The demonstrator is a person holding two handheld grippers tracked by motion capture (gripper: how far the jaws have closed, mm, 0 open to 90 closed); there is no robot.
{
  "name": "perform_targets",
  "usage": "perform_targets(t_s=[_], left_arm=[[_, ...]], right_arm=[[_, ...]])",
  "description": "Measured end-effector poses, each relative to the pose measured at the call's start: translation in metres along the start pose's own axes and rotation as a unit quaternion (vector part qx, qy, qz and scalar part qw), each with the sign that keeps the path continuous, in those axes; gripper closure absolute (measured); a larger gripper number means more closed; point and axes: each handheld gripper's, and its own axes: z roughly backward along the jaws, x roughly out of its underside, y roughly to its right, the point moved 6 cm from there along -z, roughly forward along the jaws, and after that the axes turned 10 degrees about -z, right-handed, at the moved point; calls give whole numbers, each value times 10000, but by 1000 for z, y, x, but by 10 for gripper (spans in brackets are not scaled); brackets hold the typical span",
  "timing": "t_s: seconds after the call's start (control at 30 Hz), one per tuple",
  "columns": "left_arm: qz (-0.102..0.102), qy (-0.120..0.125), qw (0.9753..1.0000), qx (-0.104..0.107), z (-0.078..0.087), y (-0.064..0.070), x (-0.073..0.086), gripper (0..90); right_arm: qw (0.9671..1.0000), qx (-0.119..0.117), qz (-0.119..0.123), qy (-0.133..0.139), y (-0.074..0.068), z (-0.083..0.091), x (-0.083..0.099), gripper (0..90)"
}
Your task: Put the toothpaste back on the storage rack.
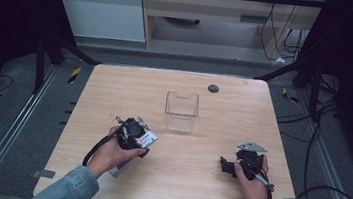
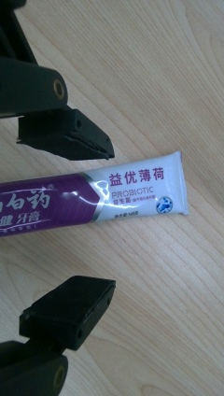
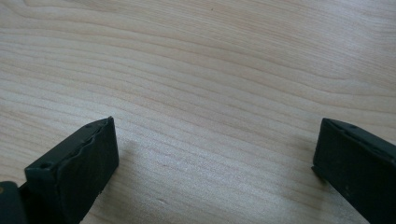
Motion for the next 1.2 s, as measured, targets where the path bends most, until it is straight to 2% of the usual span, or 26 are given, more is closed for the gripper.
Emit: perform_targets(t_s=[0.3,0.47,0.73,1.2], left_arm=[[33,-73,10000,54,-7,-3,2,350],[52,-140,9999,-8,-13,-5,4,390],[154,-235,9996,70,-20,-8,8,434],[166,-382,9990,135,-28,-11,10,518]], right_arm=[[10000,-1,-1,-2,0,0,0,3],[10000,0,1,2,0,0,0,3],[10000,0,0,-1,0,0,0,3],[10000,1,-1,0,0,0,0,3]])
